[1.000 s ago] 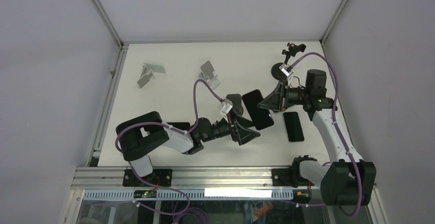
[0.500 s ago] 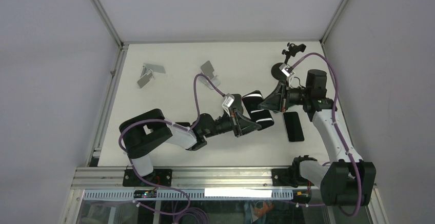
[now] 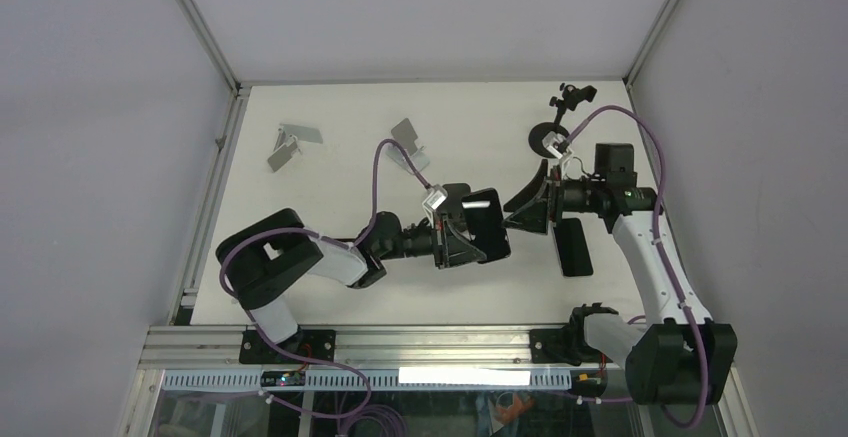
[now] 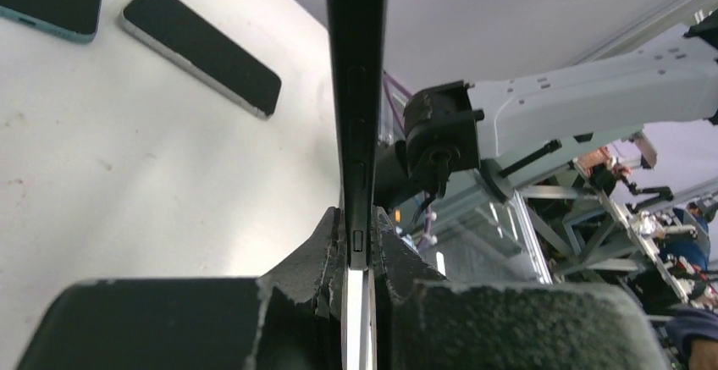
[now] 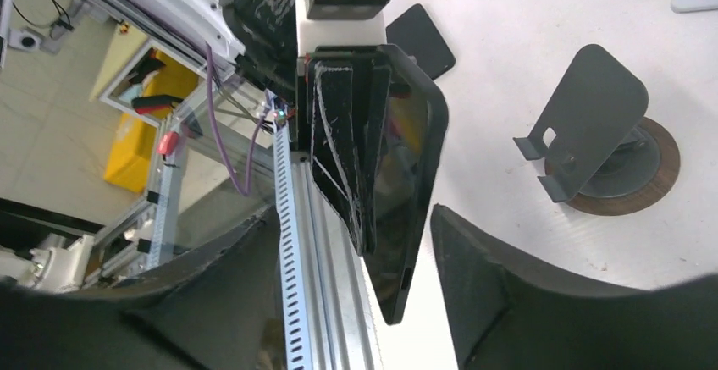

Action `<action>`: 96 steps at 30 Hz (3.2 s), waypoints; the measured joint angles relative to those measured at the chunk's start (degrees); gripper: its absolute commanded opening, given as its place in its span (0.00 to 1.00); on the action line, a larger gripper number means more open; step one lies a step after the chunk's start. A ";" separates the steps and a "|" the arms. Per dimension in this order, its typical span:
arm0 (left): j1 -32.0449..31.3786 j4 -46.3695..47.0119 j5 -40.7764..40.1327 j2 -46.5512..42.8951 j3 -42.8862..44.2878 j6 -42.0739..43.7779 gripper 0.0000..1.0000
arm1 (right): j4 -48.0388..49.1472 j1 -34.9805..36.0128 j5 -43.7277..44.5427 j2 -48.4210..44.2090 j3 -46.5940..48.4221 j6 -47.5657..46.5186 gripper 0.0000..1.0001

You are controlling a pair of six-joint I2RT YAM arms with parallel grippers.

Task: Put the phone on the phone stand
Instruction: Pick up the phone at the center of the board, then place the phone on the phone stand.

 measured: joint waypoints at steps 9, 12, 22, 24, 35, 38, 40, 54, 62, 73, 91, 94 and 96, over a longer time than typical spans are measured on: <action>1.05 -30.01 11.63 -9.77 4.94 12.26 0.00 | -9.88 4.92 4.11 1.16 1.77 -10.62 0.60; 1.05 -38.27 13.73 -12.35 7.19 16.74 0.00 | -12.72 6.60 5.70 2.51 2.78 -14.12 0.39; 1.62 -50.97 17.68 -13.11 11.96 24.72 0.29 | -21.35 8.31 5.42 3.37 4.46 -23.19 0.00; 2.14 -52.24 17.44 -13.20 12.55 24.63 0.47 | -22.01 8.33 5.44 3.37 4.92 -24.04 0.00; 8.33 -73.88 6.21 -33.44 18.99 29.29 0.98 | -17.20 8.61 7.52 8.24 10.29 -19.71 0.00; 8.68 -81.92 0.83 -39.71 25.35 36.04 0.99 | -13.27 9.31 8.59 14.03 17.22 -17.53 0.00; 8.68 -85.46 -3.02 -42.88 28.00 40.81 0.99 | -10.27 10.54 9.62 17.90 22.01 -16.35 0.00; 10.56 -96.50 -23.71 -47.80 16.44 58.93 0.98 | 4.20 16.09 14.45 30.14 26.58 -14.75 0.00; 10.56 -97.04 -24.20 -47.84 16.44 60.59 0.97 | 7.28 16.09 14.82 31.45 25.38 -14.71 0.00; 10.56 -97.20 -23.98 -46.31 16.44 60.78 0.97 | 7.23 16.06 16.28 33.05 25.35 -15.10 0.00; 10.56 -97.20 -23.96 -46.31 16.44 60.89 0.97 | 1.31 16.06 16.90 37.62 25.35 -19.91 0.05; 10.56 -97.20 -23.96 -46.31 16.44 60.92 0.97 | 0.68 16.04 16.81 37.88 25.42 -20.83 0.10; 10.56 -97.20 -23.89 -46.31 16.44 60.92 0.97 | 0.57 16.06 16.79 37.99 25.59 -21.24 0.14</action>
